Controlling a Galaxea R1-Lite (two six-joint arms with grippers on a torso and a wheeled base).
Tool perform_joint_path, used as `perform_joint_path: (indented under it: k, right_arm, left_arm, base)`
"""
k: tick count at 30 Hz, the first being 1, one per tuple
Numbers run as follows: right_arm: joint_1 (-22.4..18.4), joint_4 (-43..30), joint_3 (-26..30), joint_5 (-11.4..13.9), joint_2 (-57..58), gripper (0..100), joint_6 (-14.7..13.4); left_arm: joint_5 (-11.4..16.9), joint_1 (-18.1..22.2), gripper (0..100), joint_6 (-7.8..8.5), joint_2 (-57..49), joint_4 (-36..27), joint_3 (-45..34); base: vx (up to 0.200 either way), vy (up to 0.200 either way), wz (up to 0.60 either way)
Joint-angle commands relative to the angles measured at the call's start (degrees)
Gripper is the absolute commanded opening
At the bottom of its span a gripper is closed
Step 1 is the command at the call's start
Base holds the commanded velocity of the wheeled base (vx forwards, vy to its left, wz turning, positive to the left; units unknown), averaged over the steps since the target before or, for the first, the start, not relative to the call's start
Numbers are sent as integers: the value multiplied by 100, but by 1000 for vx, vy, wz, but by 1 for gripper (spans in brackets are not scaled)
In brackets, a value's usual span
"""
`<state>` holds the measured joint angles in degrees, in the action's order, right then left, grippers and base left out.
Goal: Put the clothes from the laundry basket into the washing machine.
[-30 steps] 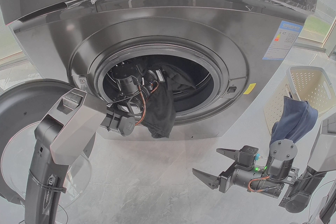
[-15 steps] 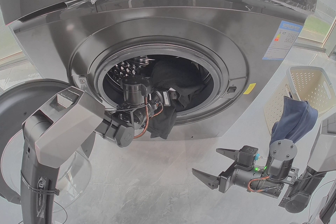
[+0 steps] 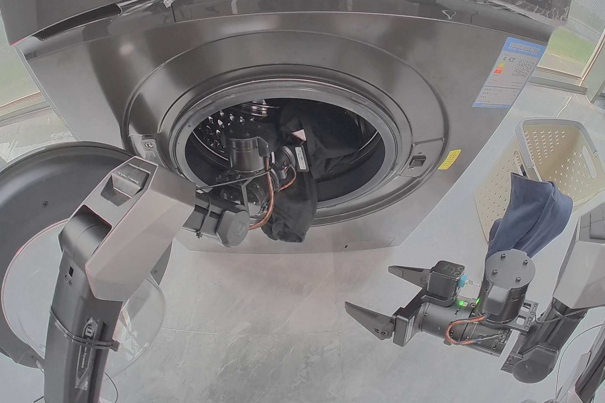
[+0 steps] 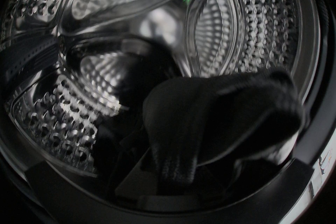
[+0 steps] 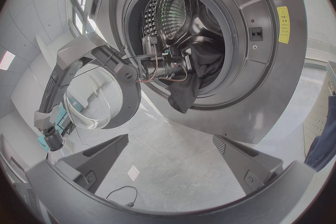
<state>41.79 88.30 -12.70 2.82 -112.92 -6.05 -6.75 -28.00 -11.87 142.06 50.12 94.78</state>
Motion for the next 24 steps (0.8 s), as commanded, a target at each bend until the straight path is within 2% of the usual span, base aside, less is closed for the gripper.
perform_joint_path:
  k: [1, 3, 9, 11, 12, 16, 20, 24]
  right_arm:
    - [5, 3, -22, 0, -11, 100, -2]
    - [5, 3, -31, 0, -11, 100, -2]
    - [5, 3, -39, 0, -11, 100, -2]
    - [5, 3, -39, 0, -11, 100, -2]
    - [5, 3, -39, 0, -11, 100, -2]
    - [-4, 3, -31, 0, -11, 100, -2]
    - [-4, 3, -31, 0, -11, 100, -2]
    - [5, 3, -31, 0, -19, 100, -2]
  left_arm:
    - [-247, 58, 0, -166, 744, 25, 1570]
    - [-335, 58, 0, -228, 868, 25, 1981]
    - [-414, 49, 0, -403, 832, 77, 1981]
    - [-423, 40, 0, -403, 824, 104, 1981]
    - [-423, 40, 100, -403, 824, 104, 1981]
    - [-423, 14, 100, -421, 709, 104, 1842]
    - [-318, -56, 100, -421, 94, 33, 603]
    - [-168, -118, 100, -412, -354, -248, -179]
  base:
    - [0, 0, 0]
    - [0, 0, 0]
    - [0, 0, 0]
    - [0, 0, 0]
    - [0, 0, 0]
    - [0, 0, 0]
    - [0, 0, 0]
    - [0, 0, 0]
